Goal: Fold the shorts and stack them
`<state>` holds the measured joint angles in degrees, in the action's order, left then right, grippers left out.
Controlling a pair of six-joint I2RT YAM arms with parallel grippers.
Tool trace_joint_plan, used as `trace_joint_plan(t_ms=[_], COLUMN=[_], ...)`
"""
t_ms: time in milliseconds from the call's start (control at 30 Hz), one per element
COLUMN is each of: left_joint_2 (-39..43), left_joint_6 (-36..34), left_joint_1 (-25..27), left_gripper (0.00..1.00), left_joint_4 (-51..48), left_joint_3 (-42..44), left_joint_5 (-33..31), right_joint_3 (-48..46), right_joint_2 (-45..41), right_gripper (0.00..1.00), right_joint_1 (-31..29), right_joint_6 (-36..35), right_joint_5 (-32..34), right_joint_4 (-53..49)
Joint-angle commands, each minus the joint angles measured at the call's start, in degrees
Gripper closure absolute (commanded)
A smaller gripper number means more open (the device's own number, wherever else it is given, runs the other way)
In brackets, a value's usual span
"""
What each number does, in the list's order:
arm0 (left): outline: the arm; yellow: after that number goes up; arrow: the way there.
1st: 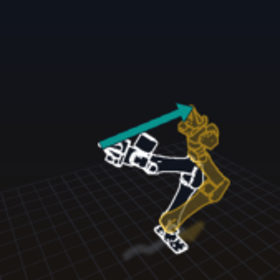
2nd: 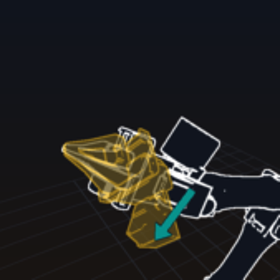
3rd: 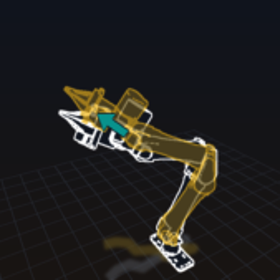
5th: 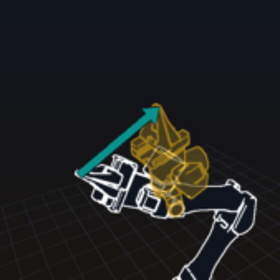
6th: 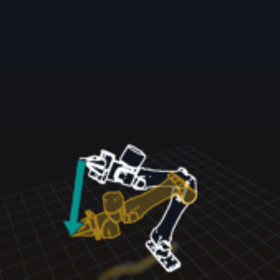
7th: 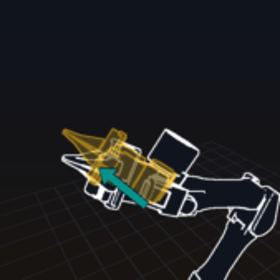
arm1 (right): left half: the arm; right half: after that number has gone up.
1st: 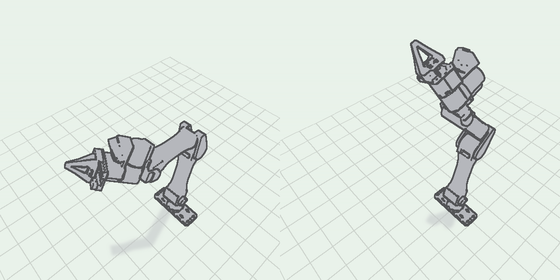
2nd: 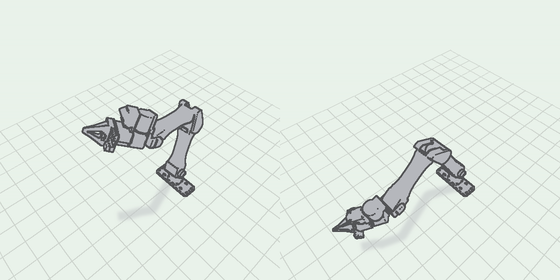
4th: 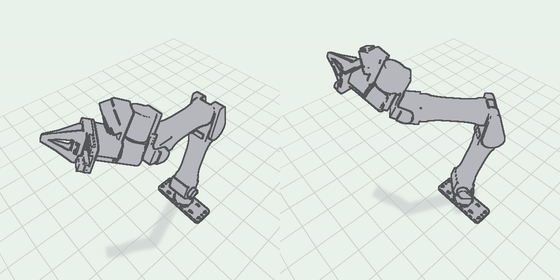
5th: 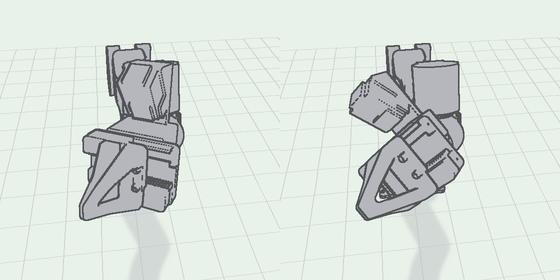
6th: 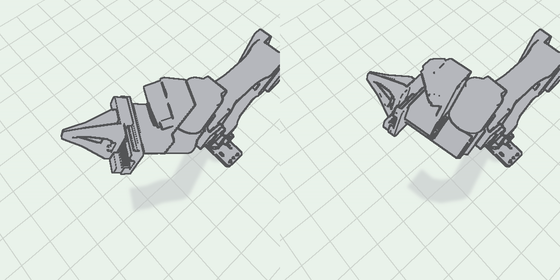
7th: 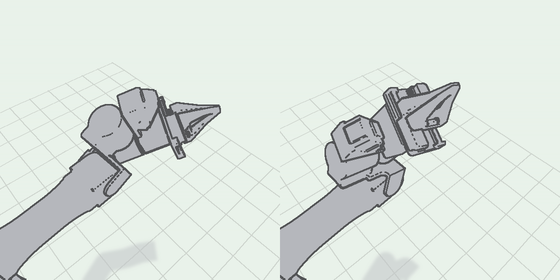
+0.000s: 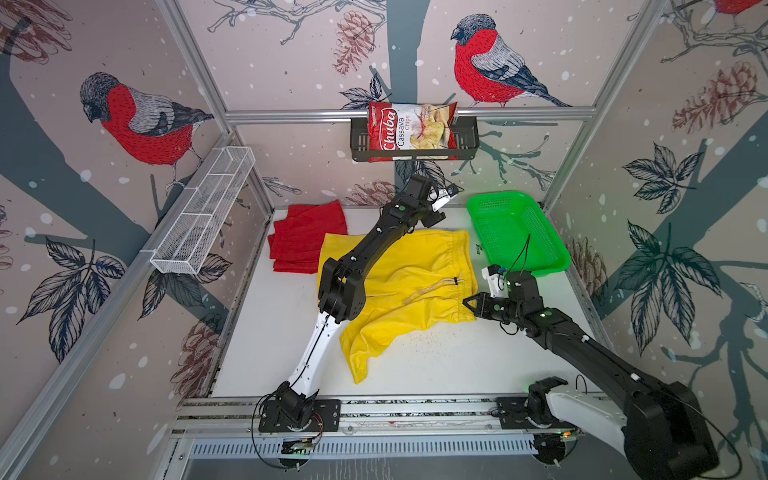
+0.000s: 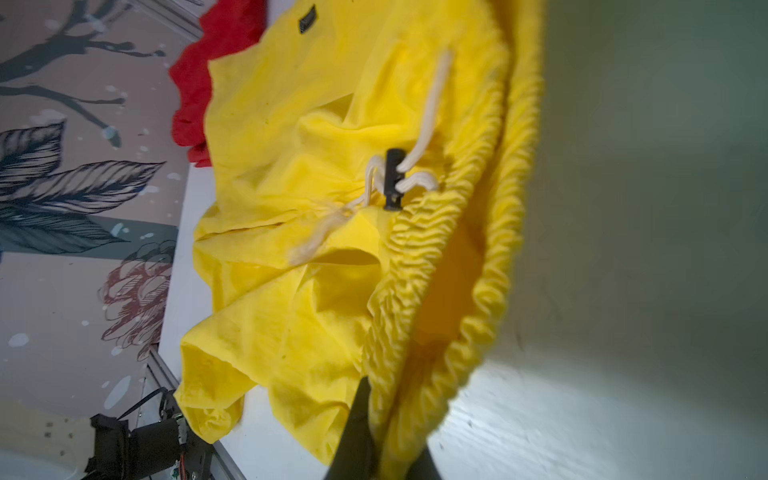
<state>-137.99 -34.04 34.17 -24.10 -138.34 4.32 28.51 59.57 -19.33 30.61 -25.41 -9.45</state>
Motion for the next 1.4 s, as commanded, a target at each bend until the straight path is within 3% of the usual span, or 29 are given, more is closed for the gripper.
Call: trace_joint_plan(t_ms=[0, 100, 200, 333, 500, 600, 700, 833, 1100, 1367], left_joint_2=[7.7, 17.5, 28.0, 40.7, 52.4, 53.6, 52.1, 48.3, 33.9, 17.6], left_joint_6=[5.8, 11.0, 16.9, 25.5, 36.3, 40.8, 43.7, 45.7, 48.8, 48.8], left_joint_1=[-0.1, -1.1, -2.9, -6.8, -11.9, -15.3, -19.2, -24.1, -33.1, -36.4], left_gripper=[0.22, 0.20, 0.20, 0.21, 0.22, 0.22, 0.20, 0.19, 0.17, 0.17], left_joint_4=[2.6, 1.7, 1.3, 4.0, 12.1, 14.5, 15.3, 17.0, 13.2, 7.0], left_joint_3=[6.4, 17.2, 29.4, 45.4, 67.6, 73.5, 74.7, 74.4, 64.4, 51.5], left_joint_5=[-2.8, -4.8, -5.5, -4.9, 0.1, 1.7, 1.3, -0.7, -2.5, -4.4], right_joint_3=[1.3, 5.7, 10.4, 14.5, 15.1, 14.8, 13.7, 8.6, -3.6, -4.2], right_joint_2=[-1.6, -4.3, -6.7, -4.9, 4.8, 11.8, 17.8, 19.1, 14.0, 6.9], right_gripper=[0.57, 0.38, 0.38, 0.39, 0.40, 0.40, 0.41, 0.41, 0.41, 0.38], right_joint_1=[0.4, 0.0, -3.0, -12.0, -20.4, -22.2, -23.0, -23.4, -23.5, -23.6], right_joint_6=[1.9, 0.8, -0.1, 0.1, -0.4, 0.3, 0.9, 3.0, 9.2, 10.4], right_joint_5=[8.0, 13.5, 17.8, 24.1, 22.4, 21.5, 22.6, 24.3, 26.7, 29.6], right_joint_4=[-8.2, -14.4, -15.7, -13.3, -2.6, 1.6, 3.0, 4.5, 3.0, -1.8])
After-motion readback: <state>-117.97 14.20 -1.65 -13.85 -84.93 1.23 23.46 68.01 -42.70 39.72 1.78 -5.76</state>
